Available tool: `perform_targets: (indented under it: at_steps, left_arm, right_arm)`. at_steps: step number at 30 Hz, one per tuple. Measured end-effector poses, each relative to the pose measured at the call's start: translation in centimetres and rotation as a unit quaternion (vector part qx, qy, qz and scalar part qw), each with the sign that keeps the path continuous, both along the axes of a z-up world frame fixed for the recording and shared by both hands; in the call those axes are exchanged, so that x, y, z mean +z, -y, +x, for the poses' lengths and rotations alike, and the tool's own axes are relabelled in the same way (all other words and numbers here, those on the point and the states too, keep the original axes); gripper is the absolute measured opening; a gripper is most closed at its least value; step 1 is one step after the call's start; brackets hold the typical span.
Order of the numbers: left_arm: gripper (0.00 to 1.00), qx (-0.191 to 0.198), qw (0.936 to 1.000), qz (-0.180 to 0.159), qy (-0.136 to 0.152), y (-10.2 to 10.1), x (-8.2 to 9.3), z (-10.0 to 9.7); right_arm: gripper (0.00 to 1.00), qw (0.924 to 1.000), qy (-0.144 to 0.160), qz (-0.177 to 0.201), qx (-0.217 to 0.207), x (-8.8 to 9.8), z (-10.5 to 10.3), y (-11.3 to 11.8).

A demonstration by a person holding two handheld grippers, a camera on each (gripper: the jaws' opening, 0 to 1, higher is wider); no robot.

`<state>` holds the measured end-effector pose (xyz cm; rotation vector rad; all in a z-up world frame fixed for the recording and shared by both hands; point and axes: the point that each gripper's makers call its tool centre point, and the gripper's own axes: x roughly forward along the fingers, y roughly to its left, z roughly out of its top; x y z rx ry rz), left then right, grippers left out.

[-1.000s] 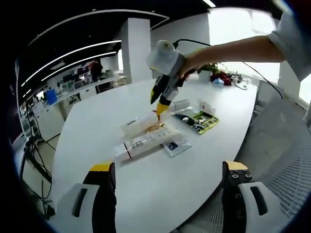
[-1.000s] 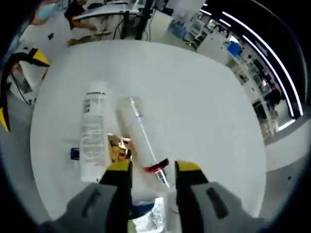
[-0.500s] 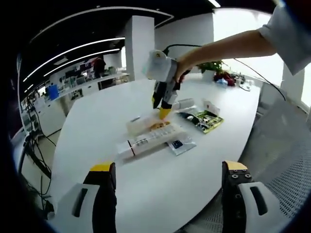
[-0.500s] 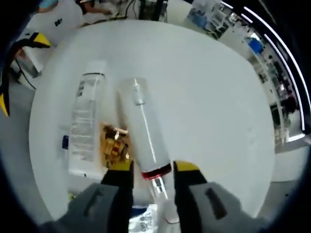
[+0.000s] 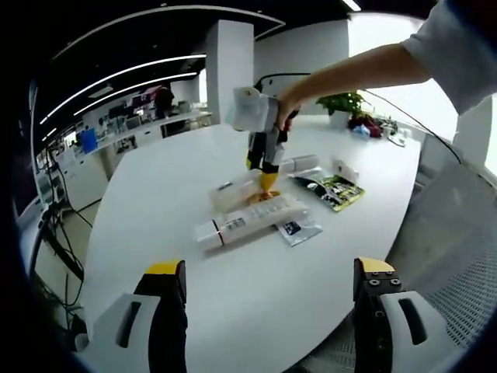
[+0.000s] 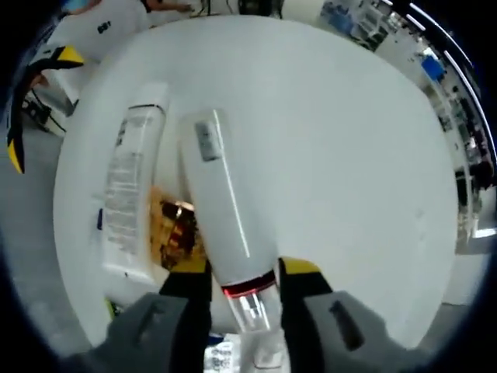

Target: Arrange the skincare products in the storage area until every visible bottle or jar stands upright without overlapping.

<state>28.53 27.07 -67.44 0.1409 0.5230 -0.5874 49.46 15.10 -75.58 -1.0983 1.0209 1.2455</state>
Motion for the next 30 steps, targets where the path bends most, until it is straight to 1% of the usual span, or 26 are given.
perform_targets:
  at_steps: [3,7,12,16,20,23,26,28,30]
  left_arm:
    - [0.87,0.002,1.0000,0.002,-0.002,0.0,-0.1,0.1]
    - [0.86,0.002,1.0000,0.002,-0.003,0.1,-0.2,0.1]
    - [0.86,0.006,1.0000,0.001,0.001,0.4,0.0,0.2]
    - [0.85,0.008,1.0000,0.000,0.004,0.5,0.2,0.1]
    - [0.85,0.015,0.9999,0.006,0.006,0.3,0.4,0.0]
    - [0.84,0.021,0.9997,0.012,0.009,0.1,0.5,0.1]
    - [0.84,0.026,0.9994,0.018,0.010,0.1,0.7,0.0]
    - [0.84,0.030,0.9992,0.022,0.016,0.1,1.0,0.0]
    - [0.83,0.036,0.9987,0.028,0.022,0.0,1.3,0.2]
  right_arm:
    - [0.33,0.9999,-0.009,-0.009,0.008,-0.1,-0.3,0.0]
    - [0.30,0.9994,-0.013,-0.019,0.027,-0.1,-0.6,0.1]
    - [0.28,0.9994,-0.016,-0.016,0.025,-0.2,-0.7,0.3]
    - [0.27,0.9996,-0.007,-0.019,0.018,-0.1,-0.8,0.3]
    - [0.27,0.9994,0.016,-0.028,0.013,0.0,-0.8,0.3]
    - [0.26,0.9986,0.039,-0.031,0.021,0.1,-0.8,0.3]
    - [0.26,0.9963,0.067,-0.037,0.040,0.3,-0.8,0.1]
    - [0.26,0.9925,0.093,-0.047,0.065,0.6,-0.6,0.0]
    - [0.26,0.9907,0.104,-0.047,0.075,1.0,-0.7,-0.1]
